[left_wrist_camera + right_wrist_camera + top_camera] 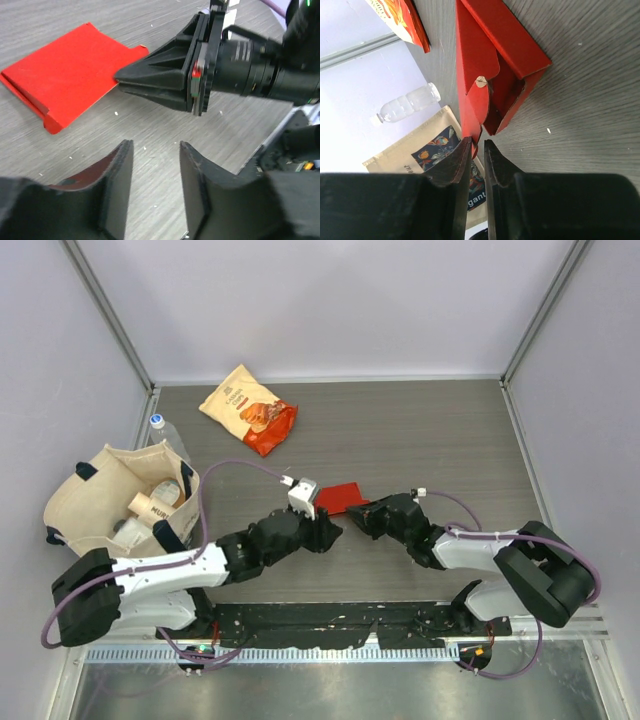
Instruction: Fold the paper box
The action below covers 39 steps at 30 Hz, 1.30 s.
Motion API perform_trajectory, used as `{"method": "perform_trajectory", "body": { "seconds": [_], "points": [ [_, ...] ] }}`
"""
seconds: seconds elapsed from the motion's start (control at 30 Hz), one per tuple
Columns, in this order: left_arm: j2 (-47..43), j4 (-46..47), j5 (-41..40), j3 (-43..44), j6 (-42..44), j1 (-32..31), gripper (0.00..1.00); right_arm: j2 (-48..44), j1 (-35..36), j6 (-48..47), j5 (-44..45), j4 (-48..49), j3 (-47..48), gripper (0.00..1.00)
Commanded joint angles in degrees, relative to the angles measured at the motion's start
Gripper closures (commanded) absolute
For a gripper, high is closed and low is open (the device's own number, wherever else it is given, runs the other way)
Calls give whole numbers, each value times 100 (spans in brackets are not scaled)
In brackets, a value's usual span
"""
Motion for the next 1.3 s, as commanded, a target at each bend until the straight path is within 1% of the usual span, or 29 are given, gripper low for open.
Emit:
{"method": "perform_trajectory", "body": {
  "seconds": [0.0, 0.03, 0.07, 0.17, 0.27, 0.33, 0.43, 0.47, 0.5, 0.53, 0.57, 0.6, 0.63, 0.67, 0.7, 0.73, 0.83, 0.87, 0.9, 0.93, 0.97, 1.0, 1.07, 1.1, 1.13, 1.17, 1.2, 1.23, 1.27],
  "points": [
    [453, -1045, 1136, 856, -509, 765, 60, 9, 25, -491, 295, 279, -65, 77],
    [620, -1001, 1172, 953, -572, 1045, 64, 1, 25, -622, 330, 262, -74, 76],
    [813, -879, 1138, 1102, -651, 1144, 65, -43, 25, -667, 365, 253, -74, 75],
    [1604, -344, 1199, 1278, -774, 1426, 67, -148, 25, -869, 497, 165, -74, 74],
    [2326, -140, 1164, 1402, -853, 1549, 74, -210, 16, -913, 603, 60, -100, 74],
    [2633, -17, 1058, 1385, -888, 1558, 76, -246, 16, -966, 603, -2, -136, 74],
    [2862, 456, 1198, 1122, -994, 1558, 76, -386, 25, -1264, 586, -11, -232, 73],
    [2915, 736, 1208, 965, -1046, 1558, 76, -456, -19, -1439, 490, -2, -259, 70],
    [2959, 809, 1208, 911, -1082, 1558, 76, -587, -63, -1946, 428, 7, -346, 68],
    [3021, 827, 1190, 893, -1091, 1558, 76, -928, -124, -2229, 340, 50, -408, 61],
    [3082, 792, 1190, 884, -1082, 1558, 76, -1157, -238, -2658, 0, 120, -469, 57],
    [3074, 801, 1199, 875, -1039, 1558, 77, -1334, -526, -3115, -308, 78, -409, 49],
    [3048, 818, 1242, 849, -1029, 1558, 76, -1553, -720, -4085, -729, -140, -243, 46],
    [2935, 810, 1269, 814, -995, 1558, 76, -1599, -879, -4478, -1037, -412, -41, 44],
    [2855, 783, 1295, 822, -916, 1558, 75, -1608, -1194, -4865, -1676, -754, 344, 42],
    [2785, 740, 1322, 831, -872, 1558, 73, -1443, -1362, -5521, -1978, -932, 565, 41],
    [2425, 319, 1375, 945, -670, 1567, 67, -898, -1924, -6193, -3251, -1109, 1312, 42],
    [2345, 239, 1409, 1006, -626, 1558, 65, -330, -2031, -6300, -3586, -1118, 1515, 43],
    [2162, 169, 1445, 1042, -573, 1567, 64, -72, -2067, -6319, -4190, -814, 1743, 44],
    [2073, 90, 1480, 1077, -511, 1567, 61, 165, -2137, -6328, -4422, -541, 1823, 49],
    [1968, -50, 1506, 1138, -485, 1567, 60, 568, -2146, -6293, -4529, -312, 1868, 50],
    [1775, -113, 1541, 1156, -458, 1567, 57, 711, -2155, -6275, -4556, -49, 1964, 50],
    [1572, -385, 1533, 1200, -371, 1567, 54, 1019, -2146, -6597, -4443, -141, 2148, 50],
    [1467, -499, 1481, 1209, -327, 1576, 52, 1211, -2155, -6861, -4277, -604, 2376, 50],
    [1248, -691, 1463, 1200, -291, 1576, 51, 1266, -2155, -7125, -3788, -904, 2482, 48],
    [1159, -780, 1419, 1166, -204, 1576, 50, 1318, -2155, -7554, -3556, -1351, 2657, 47],
    [1071, -860, 1375, 1122, -168, 1576, 46, 1441, -2155, -7706, -3371, -1486, 2729, 45],
    [948, -982, 1296, 1034, -142, 1593, 44, 1538, -2155, -7847, -3222, -1618, 2808, 41],
    [912, -1044, 1287, 1007, -133, 1602, 43, 1695, -2155, -7953, -3281, -1715, 2991, 40]
  ]
}}
